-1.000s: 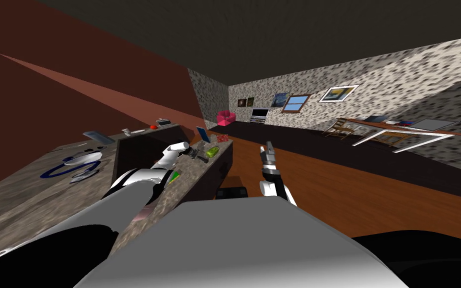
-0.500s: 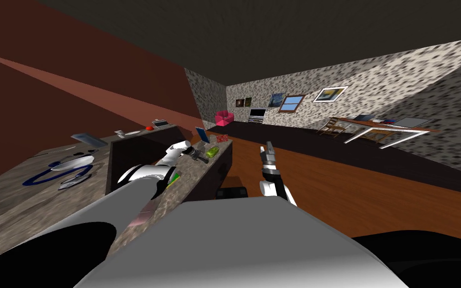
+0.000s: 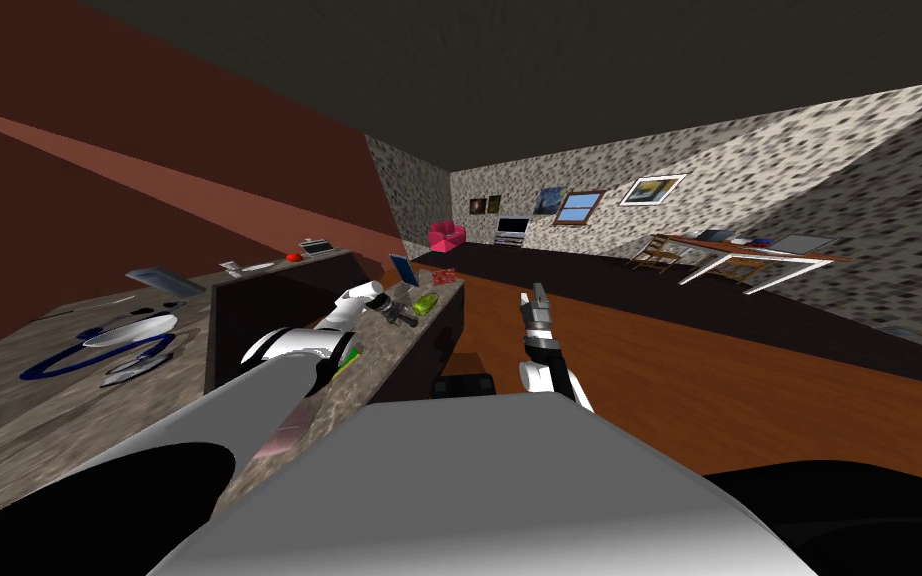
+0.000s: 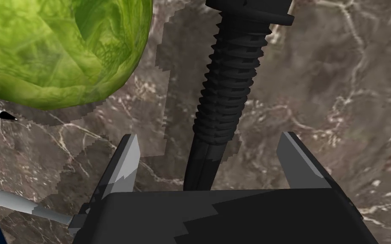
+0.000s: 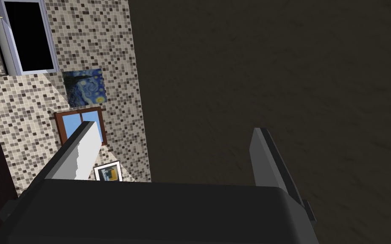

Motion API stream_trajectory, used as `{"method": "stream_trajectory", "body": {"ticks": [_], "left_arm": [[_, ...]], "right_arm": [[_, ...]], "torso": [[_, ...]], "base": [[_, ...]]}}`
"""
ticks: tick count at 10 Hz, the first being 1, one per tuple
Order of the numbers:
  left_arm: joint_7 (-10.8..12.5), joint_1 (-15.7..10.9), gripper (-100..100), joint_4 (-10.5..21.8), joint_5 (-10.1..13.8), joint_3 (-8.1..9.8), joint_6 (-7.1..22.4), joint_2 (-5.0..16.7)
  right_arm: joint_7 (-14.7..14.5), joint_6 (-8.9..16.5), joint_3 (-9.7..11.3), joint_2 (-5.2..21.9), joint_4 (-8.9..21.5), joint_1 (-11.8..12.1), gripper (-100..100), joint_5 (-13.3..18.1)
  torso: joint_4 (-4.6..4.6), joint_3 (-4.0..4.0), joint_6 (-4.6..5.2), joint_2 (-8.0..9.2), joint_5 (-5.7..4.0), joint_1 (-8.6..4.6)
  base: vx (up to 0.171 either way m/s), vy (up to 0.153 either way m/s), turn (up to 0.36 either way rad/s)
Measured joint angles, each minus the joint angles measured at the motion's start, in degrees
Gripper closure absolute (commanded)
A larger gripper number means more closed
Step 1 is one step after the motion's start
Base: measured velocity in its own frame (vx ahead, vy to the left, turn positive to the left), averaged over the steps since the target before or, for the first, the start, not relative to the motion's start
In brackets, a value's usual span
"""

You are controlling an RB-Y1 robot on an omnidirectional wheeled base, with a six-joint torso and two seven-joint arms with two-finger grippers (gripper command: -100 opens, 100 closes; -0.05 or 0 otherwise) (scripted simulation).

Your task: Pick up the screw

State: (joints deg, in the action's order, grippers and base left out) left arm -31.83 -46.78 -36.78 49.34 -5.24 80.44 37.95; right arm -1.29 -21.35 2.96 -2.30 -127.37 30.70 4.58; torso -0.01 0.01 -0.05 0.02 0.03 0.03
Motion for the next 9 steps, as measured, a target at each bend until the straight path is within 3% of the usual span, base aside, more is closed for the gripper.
{"method": "stream_trajectory", "body": {"ticks": [1,2,3,5,6,9], "left_arm": [[-0.39,-0.45,-100,1.11,0.22,-0.08,0.29,-0.25],[-0.47,-0.49,0,1.21,0.25,-0.09,0.38,-0.27],[-0.46,-0.48,-100,1.20,0.25,-0.09,0.38,-0.27],[-0.46,0.26,-100,2.19,-0.49,0.04,-1.52,-1.66],[-0.55,0.31,100,2.31,-0.52,0.05,-1.81,-1.72],[-0.62,0.30,100,2.28,-0.53,0.02,-1.72,-1.73]], "right_arm": [[0.00,0.00,0.00,0.00,0.00,0.00,0,0.00],[0.00,0.00,0.00,0.00,0.00,0.00,0,0.00],[0.00,0.00,0.00,0.00,0.00,0.00,0,0.00],[0.00,0.00,0.00,0.00,0.00,0.00,0,0.00],[0.00,0.00,0.00,0.00,0.00,0.00,0,0.00],[0.00,0.00,0.00,0.00,0.00,0.00,0,0.00]], "torso": [[0.00,-0.01,0.00,-0.02,0.00,-0.02],[0.00,-0.01,-0.01,-0.03,-0.01,-0.03],[-0.01,-0.02,-0.01,-0.03,-0.01,-0.03],[-0.01,-0.01,0.00,-0.01,0.01,0.01],[0.00,-0.01,-0.01,-0.02,0.00,-0.01],[-0.01,-0.04,-0.04,-0.07,0.01,-0.02]], "base": [[0.000,0.000,0.000],[0.000,0.000,0.000],[-0.007,0.007,-0.023],[-0.008,0.009,-0.026],[0.000,0.000,0.000],[0.000,0.000,0.000]]}}
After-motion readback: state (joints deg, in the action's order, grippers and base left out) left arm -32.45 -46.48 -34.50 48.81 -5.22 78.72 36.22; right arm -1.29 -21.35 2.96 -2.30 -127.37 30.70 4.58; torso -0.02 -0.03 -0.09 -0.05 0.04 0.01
